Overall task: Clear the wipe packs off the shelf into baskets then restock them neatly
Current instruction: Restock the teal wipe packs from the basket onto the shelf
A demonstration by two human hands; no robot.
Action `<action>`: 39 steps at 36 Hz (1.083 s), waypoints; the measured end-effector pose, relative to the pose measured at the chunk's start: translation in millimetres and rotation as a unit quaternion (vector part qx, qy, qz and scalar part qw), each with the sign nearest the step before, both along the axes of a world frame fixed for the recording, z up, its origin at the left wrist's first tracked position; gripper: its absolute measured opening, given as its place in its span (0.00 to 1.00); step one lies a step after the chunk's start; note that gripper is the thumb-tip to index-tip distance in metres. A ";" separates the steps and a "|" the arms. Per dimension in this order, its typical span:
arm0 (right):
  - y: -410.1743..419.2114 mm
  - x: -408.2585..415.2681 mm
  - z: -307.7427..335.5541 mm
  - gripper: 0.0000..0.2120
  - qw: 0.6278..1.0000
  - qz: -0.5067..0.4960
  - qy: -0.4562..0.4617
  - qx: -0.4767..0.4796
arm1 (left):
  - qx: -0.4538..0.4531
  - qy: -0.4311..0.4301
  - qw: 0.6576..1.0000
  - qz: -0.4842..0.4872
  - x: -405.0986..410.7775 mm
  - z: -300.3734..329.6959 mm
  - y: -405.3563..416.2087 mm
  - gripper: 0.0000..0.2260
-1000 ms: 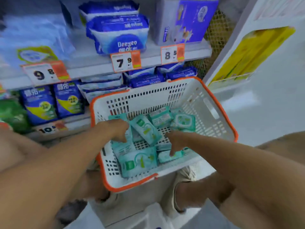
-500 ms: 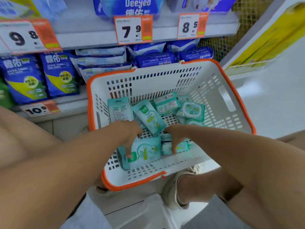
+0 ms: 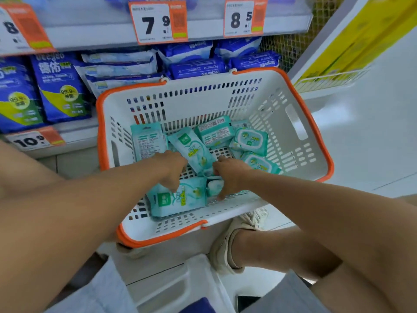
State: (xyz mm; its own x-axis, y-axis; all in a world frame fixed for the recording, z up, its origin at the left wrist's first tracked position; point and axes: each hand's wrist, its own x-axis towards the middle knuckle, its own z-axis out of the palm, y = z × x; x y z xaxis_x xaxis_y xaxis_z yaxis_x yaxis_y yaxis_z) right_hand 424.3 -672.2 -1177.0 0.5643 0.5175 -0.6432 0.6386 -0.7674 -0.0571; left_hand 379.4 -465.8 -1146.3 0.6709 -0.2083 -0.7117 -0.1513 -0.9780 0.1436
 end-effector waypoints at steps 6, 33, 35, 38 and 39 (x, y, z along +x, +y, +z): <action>8.1 -6.2 -1.1 0.39 0.992 0.106 -0.060 -0.022 | -0.108 -0.037 0.986 0.123 1.5 1.8 -5.2 0.14; -3.8 4.5 8.3 0.29 0.990 0.108 -0.064 0.070 | -0.230 0.150 0.875 0.399 6.1 14.1 -14.1 0.11; -5.1 2.3 4.3 0.28 0.992 0.100 -0.023 0.076 | -0.233 0.135 0.872 0.408 6.4 12.9 -11.2 0.11; -6.0 -4.4 -1.4 0.36 0.996 0.053 0.040 0.064 | -0.236 0.142 0.866 0.417 5.0 10.2 -4.8 0.11; -4.6 -6.1 -1.4 0.41 0.997 0.046 0.038 0.058 | -0.236 0.145 0.864 0.420 4.0 10.9 -3.0 0.11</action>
